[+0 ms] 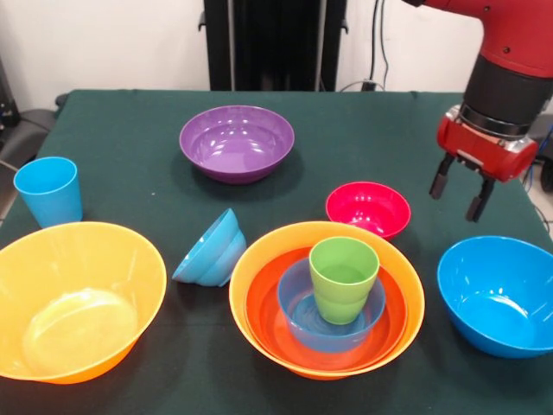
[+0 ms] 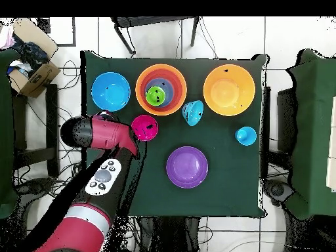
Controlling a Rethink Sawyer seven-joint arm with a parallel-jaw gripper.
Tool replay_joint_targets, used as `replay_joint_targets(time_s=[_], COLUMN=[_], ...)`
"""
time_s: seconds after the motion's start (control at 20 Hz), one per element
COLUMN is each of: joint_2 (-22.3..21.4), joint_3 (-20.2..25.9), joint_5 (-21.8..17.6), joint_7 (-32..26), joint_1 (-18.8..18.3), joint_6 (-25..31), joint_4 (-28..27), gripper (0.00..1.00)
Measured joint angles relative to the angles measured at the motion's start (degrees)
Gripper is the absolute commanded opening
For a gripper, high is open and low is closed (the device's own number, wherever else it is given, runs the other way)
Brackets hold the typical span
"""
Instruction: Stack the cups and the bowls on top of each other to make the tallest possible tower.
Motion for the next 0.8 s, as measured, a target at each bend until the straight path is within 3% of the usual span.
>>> replay_joint_targets(time_s=[0.8], joint_2=[3.67], joint_3=[-1.83], joint_5=[2.25], joint_7=[0.04], joint_1=[0.49], joint_6=[0.07], joint_4=[-5.29], gripper=[1.0])
